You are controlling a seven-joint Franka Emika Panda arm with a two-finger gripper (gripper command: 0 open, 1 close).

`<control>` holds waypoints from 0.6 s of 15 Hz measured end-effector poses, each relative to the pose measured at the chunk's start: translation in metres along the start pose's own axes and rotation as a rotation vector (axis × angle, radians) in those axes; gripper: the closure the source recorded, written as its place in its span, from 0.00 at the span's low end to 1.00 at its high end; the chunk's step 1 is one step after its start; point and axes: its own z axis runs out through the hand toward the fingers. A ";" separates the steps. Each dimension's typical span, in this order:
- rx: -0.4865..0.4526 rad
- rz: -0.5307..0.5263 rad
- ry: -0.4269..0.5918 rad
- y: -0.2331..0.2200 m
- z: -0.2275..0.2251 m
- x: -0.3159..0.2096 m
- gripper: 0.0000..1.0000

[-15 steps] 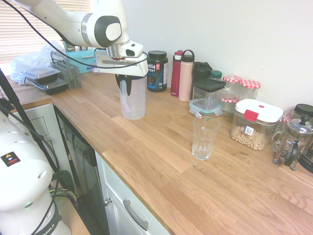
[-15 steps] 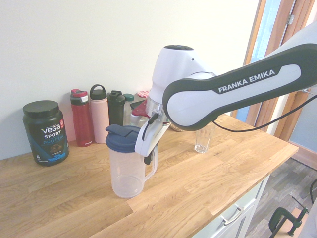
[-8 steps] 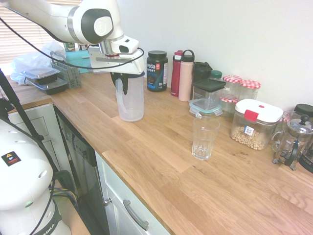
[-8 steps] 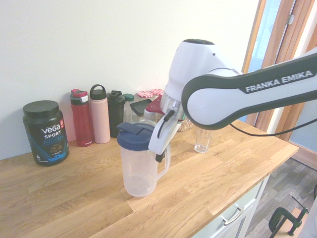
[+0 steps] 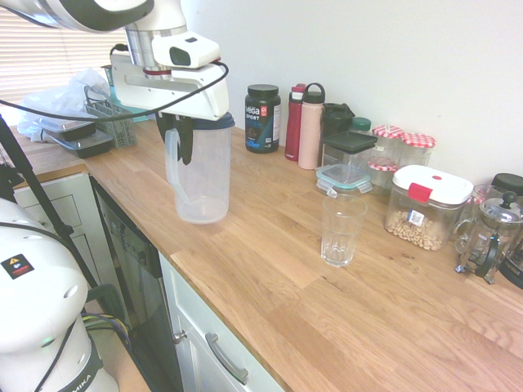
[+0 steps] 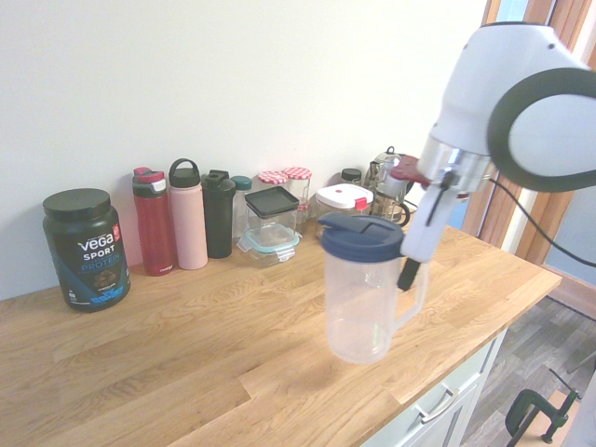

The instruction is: Pour me some water

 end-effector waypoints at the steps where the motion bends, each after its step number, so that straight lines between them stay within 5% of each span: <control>1: -0.020 -0.016 0.012 0.022 -0.008 -0.002 1.00; 9: -0.098 -0.288 0.030 0.230 -0.025 0.041 1.00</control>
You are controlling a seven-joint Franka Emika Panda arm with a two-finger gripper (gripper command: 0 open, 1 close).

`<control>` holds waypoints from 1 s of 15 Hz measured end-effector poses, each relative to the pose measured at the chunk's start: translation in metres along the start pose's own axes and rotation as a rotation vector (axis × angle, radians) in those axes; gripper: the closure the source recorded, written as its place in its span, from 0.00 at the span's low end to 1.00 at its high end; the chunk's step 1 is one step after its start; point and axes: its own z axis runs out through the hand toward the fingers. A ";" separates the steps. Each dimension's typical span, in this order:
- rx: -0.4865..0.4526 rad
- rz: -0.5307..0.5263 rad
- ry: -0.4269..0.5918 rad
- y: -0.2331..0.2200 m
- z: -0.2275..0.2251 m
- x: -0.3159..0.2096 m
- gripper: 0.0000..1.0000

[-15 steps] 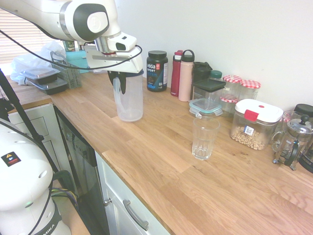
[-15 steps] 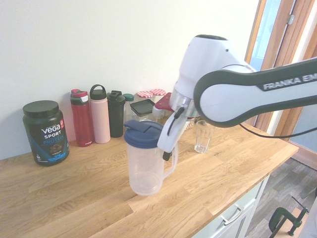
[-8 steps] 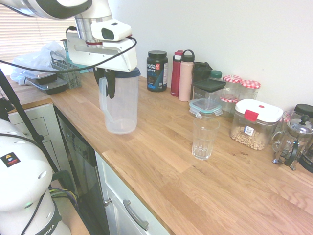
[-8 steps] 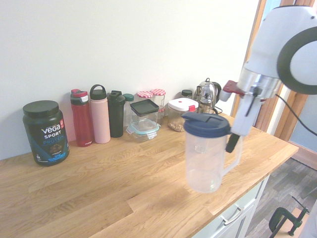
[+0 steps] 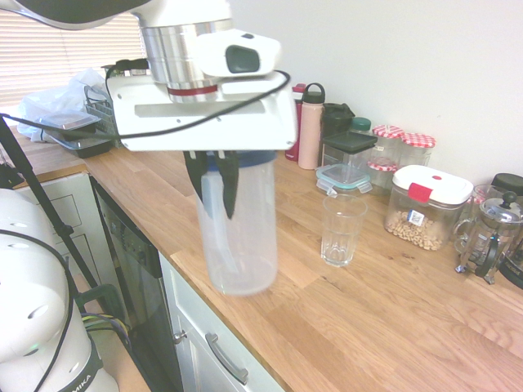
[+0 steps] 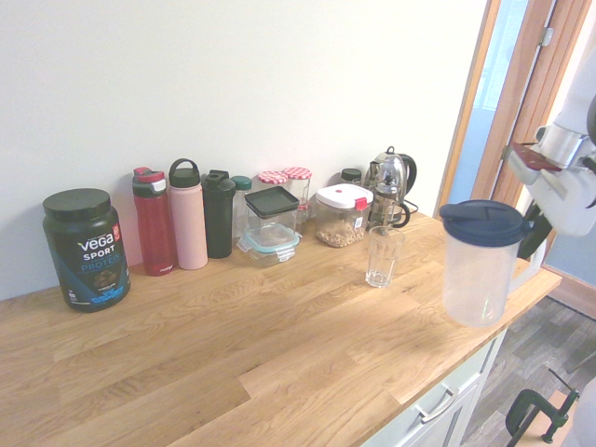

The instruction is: Pour me some water

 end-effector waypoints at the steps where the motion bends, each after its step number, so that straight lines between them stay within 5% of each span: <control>1: -0.009 -0.023 0.000 0.026 -0.006 0.002 1.00; 6: -0.143 -0.091 -0.055 0.064 -0.053 0.067 1.00; 11: -0.356 -0.095 -0.249 0.021 -0.042 0.191 1.00; 15: -0.531 -0.115 -0.390 -0.022 0.006 0.241 1.00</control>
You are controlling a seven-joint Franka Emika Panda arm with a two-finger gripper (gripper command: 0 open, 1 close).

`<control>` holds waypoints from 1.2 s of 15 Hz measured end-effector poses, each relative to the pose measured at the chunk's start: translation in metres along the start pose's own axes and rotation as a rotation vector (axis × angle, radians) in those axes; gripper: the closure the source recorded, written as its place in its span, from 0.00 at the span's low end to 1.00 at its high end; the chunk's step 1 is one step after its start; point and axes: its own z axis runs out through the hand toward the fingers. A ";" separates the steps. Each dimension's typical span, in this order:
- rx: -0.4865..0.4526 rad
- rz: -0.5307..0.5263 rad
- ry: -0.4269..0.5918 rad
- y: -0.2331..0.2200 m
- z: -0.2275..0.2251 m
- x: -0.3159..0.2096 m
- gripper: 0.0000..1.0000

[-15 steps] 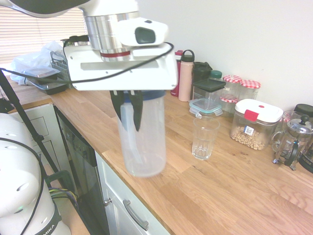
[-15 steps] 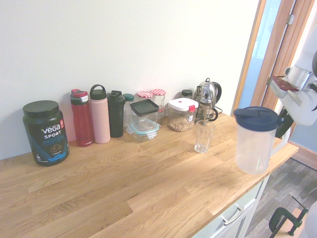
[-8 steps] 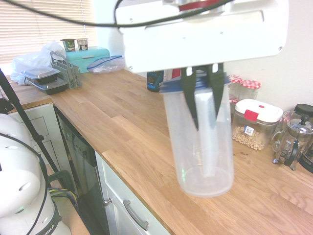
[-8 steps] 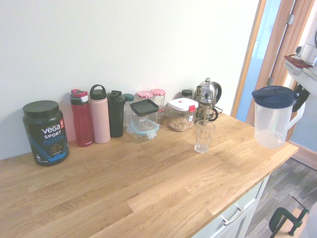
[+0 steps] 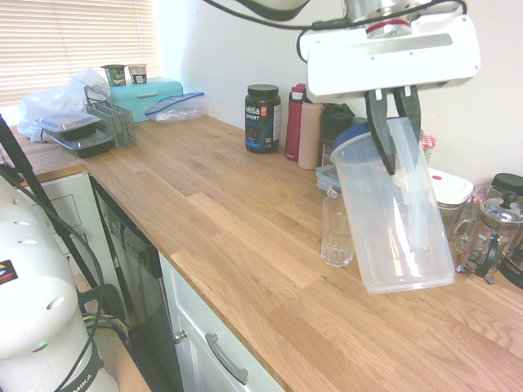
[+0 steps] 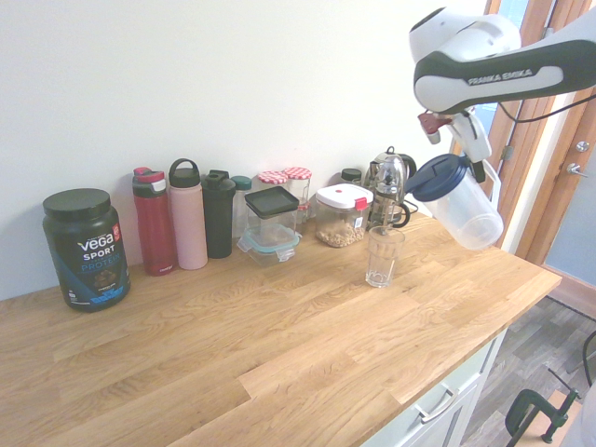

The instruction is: Pour me some water

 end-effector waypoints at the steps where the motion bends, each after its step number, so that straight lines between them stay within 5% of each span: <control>1: -0.014 -0.004 -0.025 -0.011 0.003 0.009 1.00; 18: -0.160 -0.039 -0.131 -0.069 0.013 0.041 1.00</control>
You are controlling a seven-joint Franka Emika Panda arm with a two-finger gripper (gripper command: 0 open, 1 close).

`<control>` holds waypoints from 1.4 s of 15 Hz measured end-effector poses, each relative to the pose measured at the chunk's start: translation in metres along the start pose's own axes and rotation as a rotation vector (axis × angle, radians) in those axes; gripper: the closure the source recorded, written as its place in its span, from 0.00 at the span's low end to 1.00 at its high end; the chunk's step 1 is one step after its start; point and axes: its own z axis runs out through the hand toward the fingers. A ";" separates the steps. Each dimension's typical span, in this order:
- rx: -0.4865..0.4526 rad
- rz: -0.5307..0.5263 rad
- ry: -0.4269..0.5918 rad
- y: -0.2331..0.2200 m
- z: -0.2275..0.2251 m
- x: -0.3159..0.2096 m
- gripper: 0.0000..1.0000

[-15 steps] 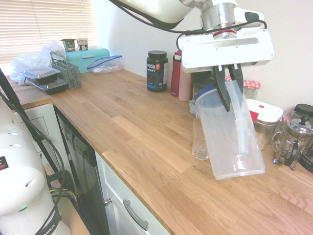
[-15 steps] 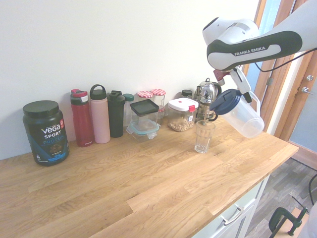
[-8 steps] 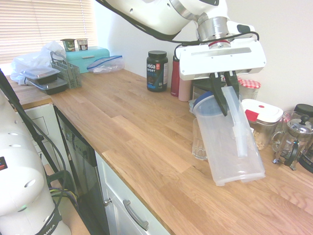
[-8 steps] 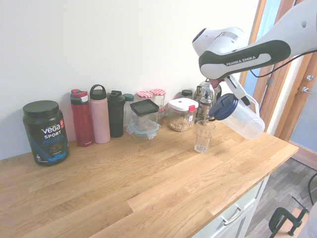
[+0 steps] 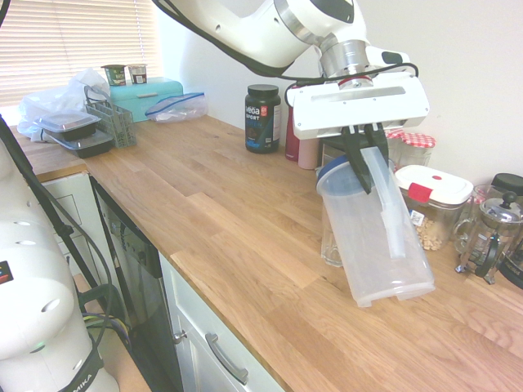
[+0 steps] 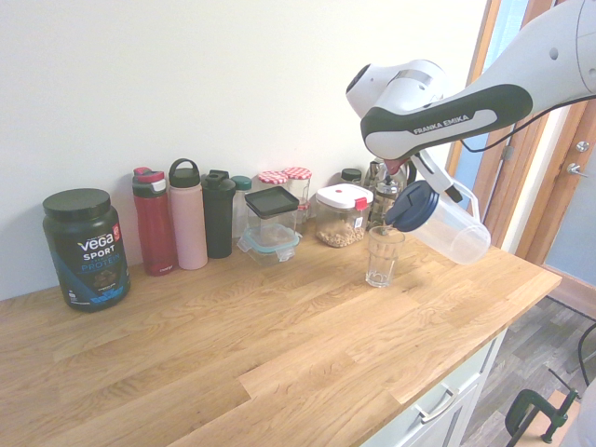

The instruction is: Pour me some water

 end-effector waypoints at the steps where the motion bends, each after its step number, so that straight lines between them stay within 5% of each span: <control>1: 0.018 0.009 0.009 0.005 0.001 -0.004 1.00; 8: 0.392 0.010 0.186 0.074 0.050 -0.100 1.00; 13: 0.626 -0.044 0.368 0.080 0.081 -0.101 1.00; 21: 0.698 -0.122 0.504 0.037 0.101 -0.129 1.00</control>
